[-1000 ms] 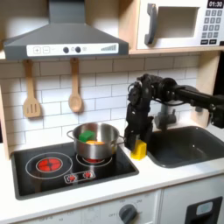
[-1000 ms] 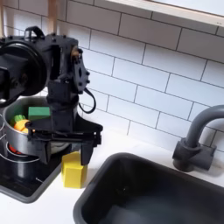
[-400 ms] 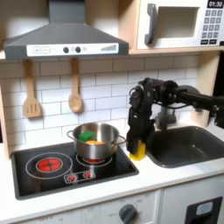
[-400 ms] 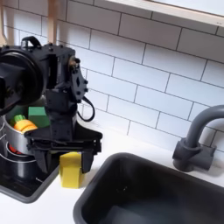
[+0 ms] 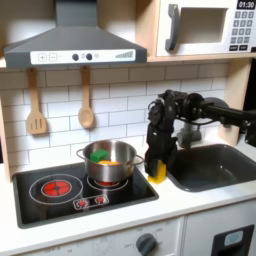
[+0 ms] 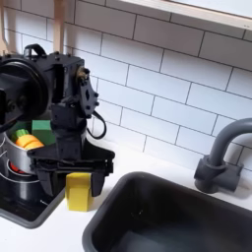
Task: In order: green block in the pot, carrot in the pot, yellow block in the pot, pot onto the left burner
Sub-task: 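Put the yellow block in the pot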
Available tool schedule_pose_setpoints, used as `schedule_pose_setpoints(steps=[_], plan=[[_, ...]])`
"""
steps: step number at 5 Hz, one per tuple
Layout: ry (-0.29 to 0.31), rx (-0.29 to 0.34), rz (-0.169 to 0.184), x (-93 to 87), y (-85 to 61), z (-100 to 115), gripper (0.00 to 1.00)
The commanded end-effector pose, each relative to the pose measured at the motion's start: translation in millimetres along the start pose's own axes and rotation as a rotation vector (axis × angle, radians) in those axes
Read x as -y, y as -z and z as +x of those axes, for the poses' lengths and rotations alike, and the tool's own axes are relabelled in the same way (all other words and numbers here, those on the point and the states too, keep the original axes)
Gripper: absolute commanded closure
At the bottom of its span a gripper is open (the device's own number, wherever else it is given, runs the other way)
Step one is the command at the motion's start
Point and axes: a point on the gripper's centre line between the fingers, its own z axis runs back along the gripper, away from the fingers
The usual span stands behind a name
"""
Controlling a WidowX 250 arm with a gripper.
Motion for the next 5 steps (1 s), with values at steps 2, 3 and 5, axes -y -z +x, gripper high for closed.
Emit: schedule_pose_setpoints(steps=[2,3,5], plan=[[0.017,-0.006,0.009,2.1,8.5,4,0.0],[0.012,-0.021,0.009,1.2,15.0,4,0.0],[0.016,-0.027,0.008,-0.4,19.9,1,0.0]])
